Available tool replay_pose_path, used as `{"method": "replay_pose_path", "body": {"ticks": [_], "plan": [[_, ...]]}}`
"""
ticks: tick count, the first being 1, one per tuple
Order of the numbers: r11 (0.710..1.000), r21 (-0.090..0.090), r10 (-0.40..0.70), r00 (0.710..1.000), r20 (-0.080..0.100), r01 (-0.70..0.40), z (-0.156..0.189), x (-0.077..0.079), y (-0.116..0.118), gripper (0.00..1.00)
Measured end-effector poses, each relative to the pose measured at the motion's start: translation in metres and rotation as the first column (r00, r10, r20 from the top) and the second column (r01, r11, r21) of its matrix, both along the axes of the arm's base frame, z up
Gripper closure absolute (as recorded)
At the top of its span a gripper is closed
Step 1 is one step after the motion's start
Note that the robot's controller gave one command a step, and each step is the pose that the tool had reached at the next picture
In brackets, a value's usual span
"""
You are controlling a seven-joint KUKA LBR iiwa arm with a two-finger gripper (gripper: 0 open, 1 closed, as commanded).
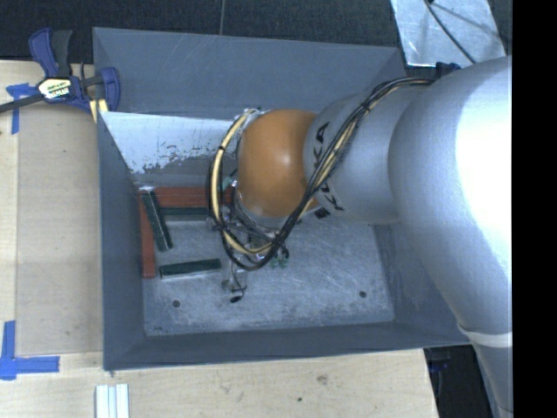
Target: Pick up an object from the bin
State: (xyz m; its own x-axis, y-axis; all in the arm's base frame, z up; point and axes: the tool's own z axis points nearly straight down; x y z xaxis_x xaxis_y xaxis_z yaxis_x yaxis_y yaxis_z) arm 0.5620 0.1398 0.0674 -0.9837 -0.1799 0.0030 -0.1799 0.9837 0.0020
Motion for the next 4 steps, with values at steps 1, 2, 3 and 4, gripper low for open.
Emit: {"method": "replay_pose_path", "body": {"ticks": [1,2,3,4], "plan": [[1.000,0.000,-0.005,1.000,0.007,0.005,0.004,0.003,-0.003,1.00],[1.000,-0.001,-0.006,1.000,0.005,0.006,0.003,0.002,-0.003,0.00],[0.991,0.002,0.131,0.991,0.008,-0.131,0.003,-0.014,0.068,0.00],[0.992,0.001,0.124,0.992,0.009,-0.124,0.003,-0.013,0.065,1.00]]}}
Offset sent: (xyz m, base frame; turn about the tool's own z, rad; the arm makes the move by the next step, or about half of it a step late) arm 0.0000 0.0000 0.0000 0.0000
